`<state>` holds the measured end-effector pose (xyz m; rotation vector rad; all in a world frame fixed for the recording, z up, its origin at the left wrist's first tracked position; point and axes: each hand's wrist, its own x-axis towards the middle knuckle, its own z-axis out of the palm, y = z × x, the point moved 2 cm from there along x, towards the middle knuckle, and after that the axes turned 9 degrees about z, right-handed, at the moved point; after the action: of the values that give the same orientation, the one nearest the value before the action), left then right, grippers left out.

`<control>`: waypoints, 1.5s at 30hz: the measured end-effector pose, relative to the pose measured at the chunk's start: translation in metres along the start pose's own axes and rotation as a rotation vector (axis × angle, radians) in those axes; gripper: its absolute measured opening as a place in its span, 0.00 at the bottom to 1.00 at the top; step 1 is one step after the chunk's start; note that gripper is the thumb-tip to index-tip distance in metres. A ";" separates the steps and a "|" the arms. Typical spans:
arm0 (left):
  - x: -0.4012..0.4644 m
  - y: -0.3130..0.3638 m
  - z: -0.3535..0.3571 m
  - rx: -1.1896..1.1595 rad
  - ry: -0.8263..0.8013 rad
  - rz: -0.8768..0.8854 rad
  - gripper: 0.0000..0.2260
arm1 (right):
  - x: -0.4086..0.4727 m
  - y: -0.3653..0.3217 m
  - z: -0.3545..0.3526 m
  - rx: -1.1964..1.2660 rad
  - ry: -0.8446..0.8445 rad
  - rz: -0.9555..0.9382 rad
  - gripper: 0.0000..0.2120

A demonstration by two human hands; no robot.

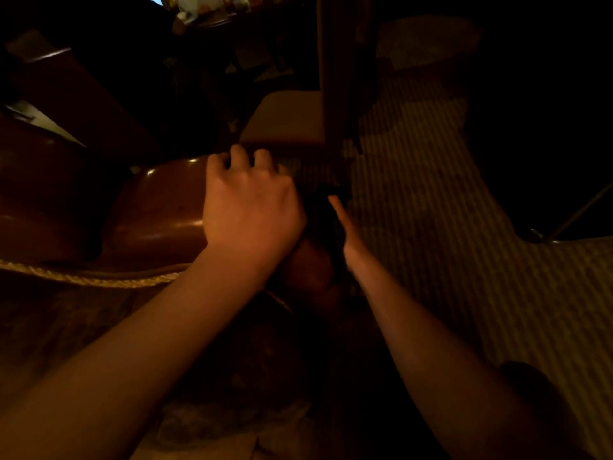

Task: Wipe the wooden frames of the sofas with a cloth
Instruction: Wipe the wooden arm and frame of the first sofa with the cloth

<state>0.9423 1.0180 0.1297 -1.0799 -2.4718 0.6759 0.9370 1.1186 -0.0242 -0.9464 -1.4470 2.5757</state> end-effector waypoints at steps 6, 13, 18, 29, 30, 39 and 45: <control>-0.004 -0.001 -0.002 -0.003 0.018 -0.019 0.16 | 0.010 0.031 -0.026 -0.072 -0.040 0.345 0.24; -0.003 0.000 -0.002 -0.021 0.006 -0.017 0.17 | -0.026 -0.022 -0.001 -0.179 -0.080 0.031 0.13; -0.003 0.000 -0.001 -0.025 0.049 -0.014 0.15 | -0.029 -0.089 0.043 -0.211 -0.143 -0.155 0.16; -0.002 -0.001 0.003 0.020 0.064 -0.030 0.14 | 0.014 -0.017 0.000 -0.348 -0.064 0.202 0.11; -0.002 -0.001 0.002 0.017 0.059 -0.025 0.14 | 0.017 -0.017 0.001 -0.369 -0.016 0.191 0.10; -0.003 0.000 0.004 0.013 0.064 -0.033 0.13 | 0.030 0.023 -0.033 -0.166 -0.006 0.311 0.16; -0.004 -0.001 0.002 0.003 0.081 -0.040 0.14 | 0.025 0.075 -0.050 -0.100 0.134 0.465 0.30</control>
<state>0.9431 1.0134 0.1278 -1.0334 -2.4163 0.6115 0.9619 1.1222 -0.1140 -1.6060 -1.4746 2.6796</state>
